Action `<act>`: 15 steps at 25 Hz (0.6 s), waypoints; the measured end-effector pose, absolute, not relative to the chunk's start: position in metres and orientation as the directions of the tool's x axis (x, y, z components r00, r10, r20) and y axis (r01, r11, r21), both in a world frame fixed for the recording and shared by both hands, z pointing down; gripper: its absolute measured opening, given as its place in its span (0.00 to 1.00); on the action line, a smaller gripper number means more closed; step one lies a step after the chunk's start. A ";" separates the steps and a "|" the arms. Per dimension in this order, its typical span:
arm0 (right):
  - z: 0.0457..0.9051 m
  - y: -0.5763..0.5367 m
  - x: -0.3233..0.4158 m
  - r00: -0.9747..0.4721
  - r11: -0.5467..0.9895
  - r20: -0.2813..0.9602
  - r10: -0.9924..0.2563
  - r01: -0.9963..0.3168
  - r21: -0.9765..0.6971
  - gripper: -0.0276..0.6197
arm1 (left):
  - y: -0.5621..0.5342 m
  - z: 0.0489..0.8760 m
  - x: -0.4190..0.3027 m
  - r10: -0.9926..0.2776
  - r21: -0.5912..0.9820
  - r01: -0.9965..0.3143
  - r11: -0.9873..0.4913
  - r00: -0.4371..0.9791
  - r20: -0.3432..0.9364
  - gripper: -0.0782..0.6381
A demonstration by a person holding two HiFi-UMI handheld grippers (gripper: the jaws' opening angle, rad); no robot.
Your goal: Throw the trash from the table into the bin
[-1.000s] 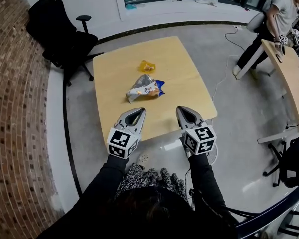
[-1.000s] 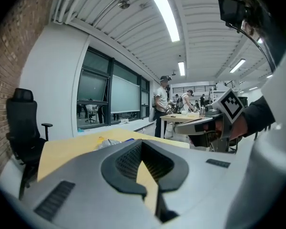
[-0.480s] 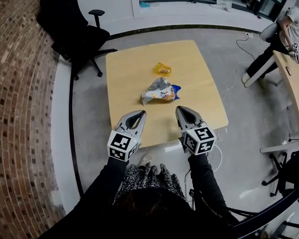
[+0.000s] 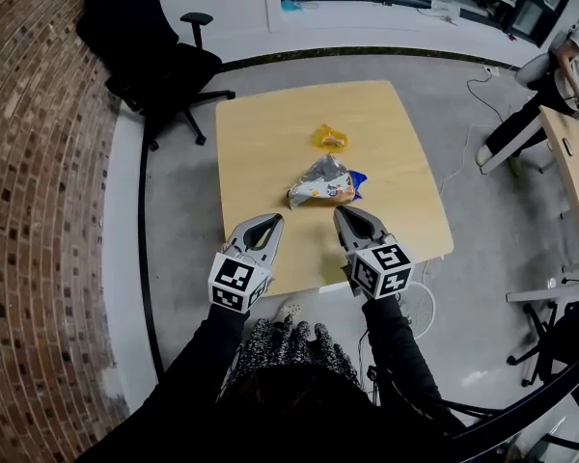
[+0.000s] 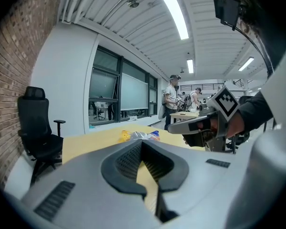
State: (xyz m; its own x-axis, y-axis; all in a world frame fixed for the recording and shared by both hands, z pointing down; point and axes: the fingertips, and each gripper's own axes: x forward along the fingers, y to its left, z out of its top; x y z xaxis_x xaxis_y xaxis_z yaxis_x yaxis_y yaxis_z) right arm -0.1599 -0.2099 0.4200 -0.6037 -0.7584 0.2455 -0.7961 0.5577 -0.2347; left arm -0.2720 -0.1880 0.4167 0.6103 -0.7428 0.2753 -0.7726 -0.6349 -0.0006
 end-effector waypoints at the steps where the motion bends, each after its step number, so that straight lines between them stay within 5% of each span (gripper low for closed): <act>1: 0.421 -0.212 -0.163 -0.605 0.559 0.248 -0.756 -0.795 -0.237 0.06 | -0.190 0.417 -0.274 -0.743 0.000 -0.773 -0.634 0.609 0.276 0.09; 10: 0.437 -0.229 -0.171 -0.562 0.549 0.316 -0.764 -0.824 -0.138 0.09 | -0.207 0.422 -0.284 -0.741 0.015 -0.774 -0.633 0.611 0.278 0.09; 15: 0.443 -0.240 -0.176 -0.523 0.552 0.369 -0.768 -0.833 -0.031 0.46 | -0.212 0.426 -0.285 -0.731 0.028 -0.767 -0.641 0.621 0.282 0.09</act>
